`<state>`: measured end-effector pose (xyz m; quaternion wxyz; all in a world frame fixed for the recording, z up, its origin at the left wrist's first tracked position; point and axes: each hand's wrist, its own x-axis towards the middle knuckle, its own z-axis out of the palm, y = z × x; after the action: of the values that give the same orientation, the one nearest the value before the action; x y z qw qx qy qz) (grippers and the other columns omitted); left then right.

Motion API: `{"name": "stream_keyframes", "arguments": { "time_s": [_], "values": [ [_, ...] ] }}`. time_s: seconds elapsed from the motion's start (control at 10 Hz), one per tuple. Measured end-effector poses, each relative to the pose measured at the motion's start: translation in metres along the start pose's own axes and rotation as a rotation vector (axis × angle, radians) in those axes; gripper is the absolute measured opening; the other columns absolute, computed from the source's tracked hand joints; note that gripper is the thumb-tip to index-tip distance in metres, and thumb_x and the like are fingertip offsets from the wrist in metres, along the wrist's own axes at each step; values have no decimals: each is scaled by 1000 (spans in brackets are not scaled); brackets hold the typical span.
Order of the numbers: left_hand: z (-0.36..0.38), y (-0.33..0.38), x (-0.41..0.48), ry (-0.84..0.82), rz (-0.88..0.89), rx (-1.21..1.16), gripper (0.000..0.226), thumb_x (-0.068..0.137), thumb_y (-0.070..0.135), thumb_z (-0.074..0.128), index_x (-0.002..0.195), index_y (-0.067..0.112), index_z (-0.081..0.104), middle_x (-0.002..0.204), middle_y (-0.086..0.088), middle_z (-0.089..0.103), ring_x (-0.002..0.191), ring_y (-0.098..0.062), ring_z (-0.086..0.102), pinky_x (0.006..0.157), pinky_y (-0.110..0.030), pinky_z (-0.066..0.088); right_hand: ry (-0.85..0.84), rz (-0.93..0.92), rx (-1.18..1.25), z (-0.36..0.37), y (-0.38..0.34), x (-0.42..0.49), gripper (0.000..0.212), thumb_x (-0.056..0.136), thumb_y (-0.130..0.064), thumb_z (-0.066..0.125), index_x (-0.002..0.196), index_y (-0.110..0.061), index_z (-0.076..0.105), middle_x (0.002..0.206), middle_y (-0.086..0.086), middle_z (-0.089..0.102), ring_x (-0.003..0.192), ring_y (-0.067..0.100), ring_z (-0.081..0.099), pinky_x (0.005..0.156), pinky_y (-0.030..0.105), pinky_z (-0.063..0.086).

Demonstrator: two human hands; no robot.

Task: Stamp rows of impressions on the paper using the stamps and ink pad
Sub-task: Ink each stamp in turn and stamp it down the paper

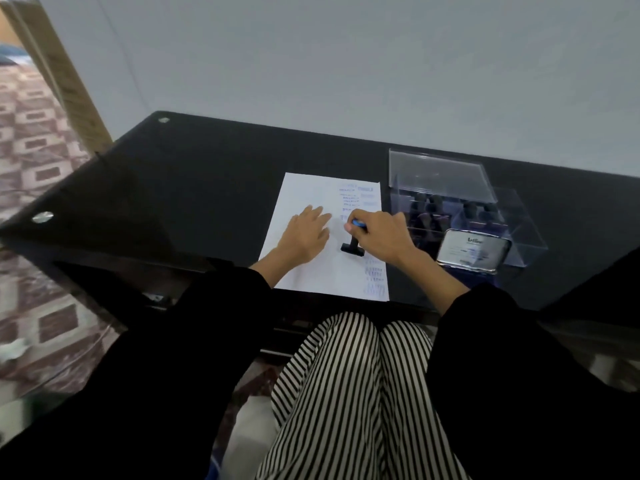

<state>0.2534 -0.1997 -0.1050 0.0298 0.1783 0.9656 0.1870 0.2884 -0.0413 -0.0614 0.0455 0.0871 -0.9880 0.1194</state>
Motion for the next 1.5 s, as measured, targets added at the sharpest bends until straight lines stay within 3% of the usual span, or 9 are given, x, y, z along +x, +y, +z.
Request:
{"name": "stream_keyframes", "arguments": {
  "time_s": [0.4,0.7,0.9,1.5],
  "values": [
    [19,-4,-1,31,31,37,47,102,26,26,148,15,22,158,-6,13,147,-24,7,118,-42,6,5,-28,-54,6,1,-2,29,99,-36,36,109,-18,56,91,7,68,86,26,59,86,37,31],
    [24,-5,-1,49,36,84,48,102,26,24,148,14,21,158,-7,12,147,-24,7,118,-41,5,89,-22,48,22,-4,-12,20,99,-26,38,101,-12,51,88,4,66,80,28,58,78,37,33],
    [23,-5,-2,62,43,93,48,102,26,24,148,14,22,158,-6,12,147,-24,7,118,-41,6,133,-44,32,33,-5,-17,17,100,-25,34,101,-14,46,95,0,61,84,24,56,72,34,27],
    [22,-3,-2,35,27,99,48,103,27,23,149,14,18,159,-6,10,147,-24,4,118,-41,4,146,-31,45,37,-6,-20,12,100,-24,37,98,-15,44,93,-1,58,79,20,52,71,32,25]
  ]
}}
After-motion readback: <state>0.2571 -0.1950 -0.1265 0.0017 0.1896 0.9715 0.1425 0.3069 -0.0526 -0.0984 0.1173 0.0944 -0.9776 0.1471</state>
